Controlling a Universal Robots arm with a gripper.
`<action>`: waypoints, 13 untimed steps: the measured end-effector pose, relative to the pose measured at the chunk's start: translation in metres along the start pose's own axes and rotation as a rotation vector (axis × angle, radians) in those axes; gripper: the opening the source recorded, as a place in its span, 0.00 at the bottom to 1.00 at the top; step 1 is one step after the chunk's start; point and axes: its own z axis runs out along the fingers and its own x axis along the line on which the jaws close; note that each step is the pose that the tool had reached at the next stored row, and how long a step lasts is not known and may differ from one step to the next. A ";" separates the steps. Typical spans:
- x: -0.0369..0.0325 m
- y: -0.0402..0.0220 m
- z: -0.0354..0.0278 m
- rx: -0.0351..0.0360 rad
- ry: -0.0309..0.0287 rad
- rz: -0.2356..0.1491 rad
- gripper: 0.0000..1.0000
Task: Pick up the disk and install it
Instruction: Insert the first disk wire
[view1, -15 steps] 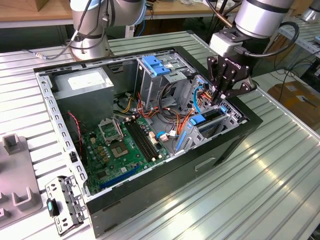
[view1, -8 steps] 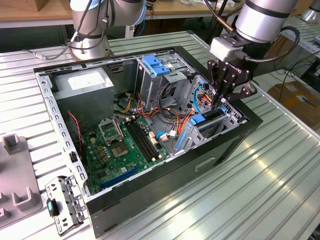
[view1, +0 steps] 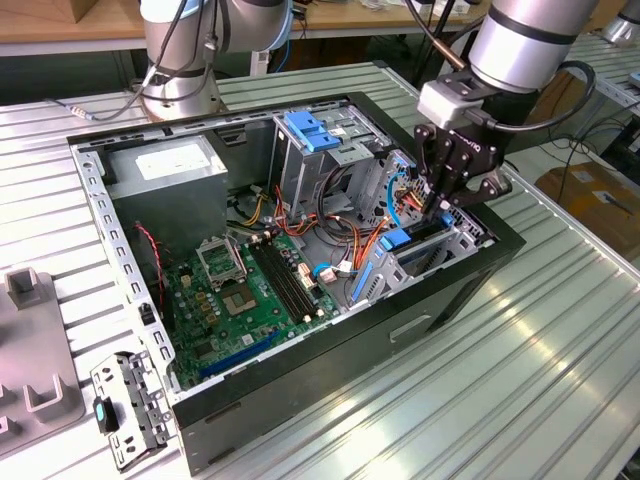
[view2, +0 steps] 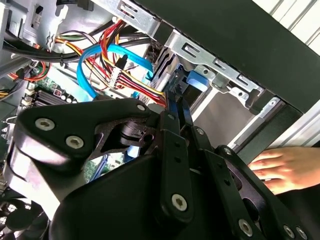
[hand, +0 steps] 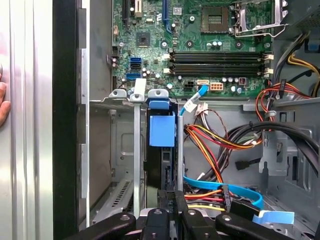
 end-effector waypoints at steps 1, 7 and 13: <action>0.0000 0.0000 0.0006 -0.0002 -0.0001 0.005 0.16; -0.0002 0.0000 0.0041 -0.0008 -0.0001 0.016 0.16; -0.0003 0.0000 0.0069 -0.0008 0.0000 0.017 0.16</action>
